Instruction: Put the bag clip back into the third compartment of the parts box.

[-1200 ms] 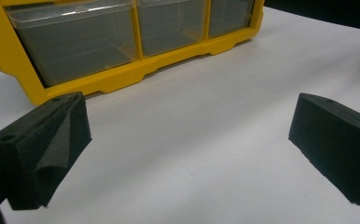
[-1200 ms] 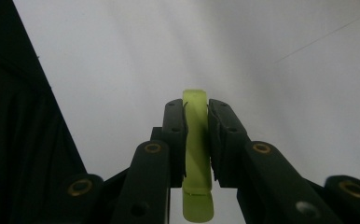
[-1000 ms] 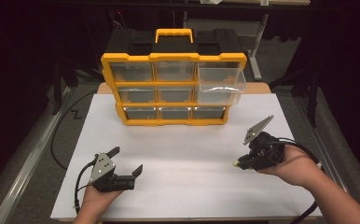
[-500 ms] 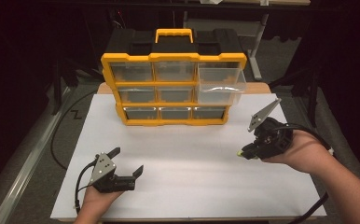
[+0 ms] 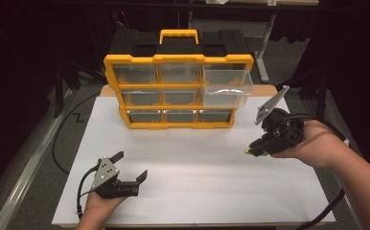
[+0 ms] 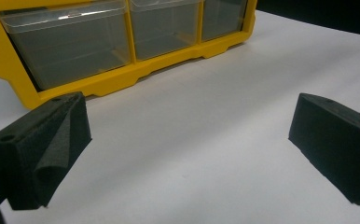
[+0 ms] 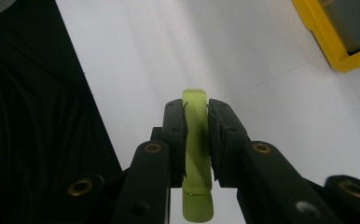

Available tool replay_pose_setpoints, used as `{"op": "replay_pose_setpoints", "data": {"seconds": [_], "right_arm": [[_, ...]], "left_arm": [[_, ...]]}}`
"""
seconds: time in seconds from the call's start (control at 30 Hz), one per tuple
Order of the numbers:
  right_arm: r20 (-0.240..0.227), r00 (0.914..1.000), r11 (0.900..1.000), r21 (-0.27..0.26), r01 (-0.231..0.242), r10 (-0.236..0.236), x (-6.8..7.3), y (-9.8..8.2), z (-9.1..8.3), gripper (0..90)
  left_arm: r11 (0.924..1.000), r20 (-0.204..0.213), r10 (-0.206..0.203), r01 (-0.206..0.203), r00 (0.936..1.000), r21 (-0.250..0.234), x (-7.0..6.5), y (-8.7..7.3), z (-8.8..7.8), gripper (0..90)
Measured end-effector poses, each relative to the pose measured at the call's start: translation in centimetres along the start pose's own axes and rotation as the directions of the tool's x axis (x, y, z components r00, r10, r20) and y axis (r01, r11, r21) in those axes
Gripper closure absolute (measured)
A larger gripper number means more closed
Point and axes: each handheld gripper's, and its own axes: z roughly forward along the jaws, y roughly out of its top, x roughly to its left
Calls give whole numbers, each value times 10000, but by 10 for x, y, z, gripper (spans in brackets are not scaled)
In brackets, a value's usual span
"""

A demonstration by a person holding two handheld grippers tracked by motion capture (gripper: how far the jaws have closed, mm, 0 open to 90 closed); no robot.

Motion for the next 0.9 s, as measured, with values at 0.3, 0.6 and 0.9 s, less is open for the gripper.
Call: {"op": "replay_pose_setpoints", "data": {"seconds": [0.3, 0.6, 0.9], "right_arm": [[201, 9998, 10000, -14, 62, -61, 0, 17, -16, 790], [289, 9990, 9992, -149, 359, -354, 2, 36, -37, 790], [259, 9991, 9986, -401, 348, -337, -1, 54, -52, 790]], "left_arm": [[9999, 13, -33, 33, 10000, -100, 0, 0, -1, 4], [10000, 13, -23, 23, 10000, -82, 1, 0, 0, 4], [9999, 45, -26, 26, 10000, -113, 0, 0, 0, 4]]}}
